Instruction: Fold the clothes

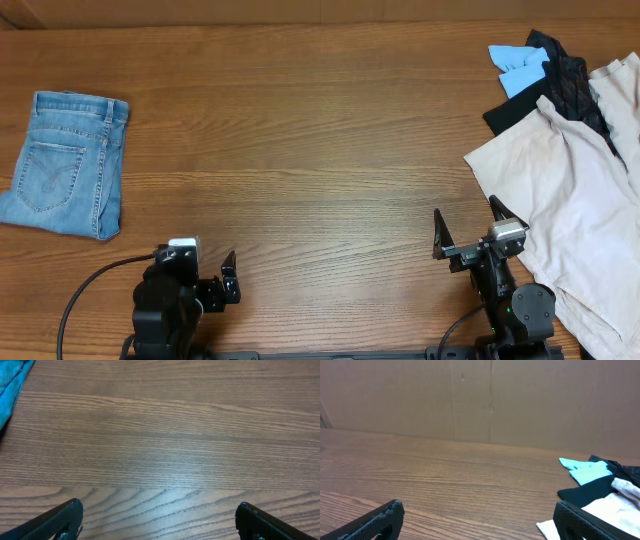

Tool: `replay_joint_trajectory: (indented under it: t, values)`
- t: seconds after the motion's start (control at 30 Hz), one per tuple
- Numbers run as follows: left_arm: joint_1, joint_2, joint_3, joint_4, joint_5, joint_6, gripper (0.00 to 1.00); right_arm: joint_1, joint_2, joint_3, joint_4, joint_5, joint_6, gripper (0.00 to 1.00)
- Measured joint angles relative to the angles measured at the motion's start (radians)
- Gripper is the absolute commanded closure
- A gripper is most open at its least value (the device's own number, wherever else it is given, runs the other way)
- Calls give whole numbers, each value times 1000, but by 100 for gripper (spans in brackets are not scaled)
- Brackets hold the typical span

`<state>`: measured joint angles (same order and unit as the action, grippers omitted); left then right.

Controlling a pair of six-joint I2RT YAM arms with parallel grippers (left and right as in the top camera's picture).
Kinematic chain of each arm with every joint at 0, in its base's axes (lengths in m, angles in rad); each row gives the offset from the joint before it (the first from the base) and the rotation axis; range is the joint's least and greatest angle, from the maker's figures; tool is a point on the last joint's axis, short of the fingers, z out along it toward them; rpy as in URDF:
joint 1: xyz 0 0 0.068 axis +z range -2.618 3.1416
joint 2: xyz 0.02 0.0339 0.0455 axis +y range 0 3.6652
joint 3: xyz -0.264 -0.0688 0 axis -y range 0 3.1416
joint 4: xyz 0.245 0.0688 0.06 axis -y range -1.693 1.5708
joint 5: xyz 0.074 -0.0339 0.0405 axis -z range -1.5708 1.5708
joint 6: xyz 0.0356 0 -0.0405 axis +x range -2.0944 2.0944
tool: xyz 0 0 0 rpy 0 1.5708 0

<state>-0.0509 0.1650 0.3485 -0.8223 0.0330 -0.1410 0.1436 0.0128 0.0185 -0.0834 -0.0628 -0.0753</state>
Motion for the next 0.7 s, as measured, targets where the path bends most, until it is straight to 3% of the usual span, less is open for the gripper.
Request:
replay_joint_trajectory:
  t: [0.4, 0.5, 0.7]
  values:
    - [-10, -98, -2, 52, -68, 2, 0, 0, 0, 0, 0, 0, 0, 0]
    - [-37, -102, -8, 160, -94, 10, 0, 0, 0, 0, 0, 0, 0, 0]
    - [-54, -105, -64, 529, -110, 28, 0, 0, 0, 0, 0, 0, 0, 0]
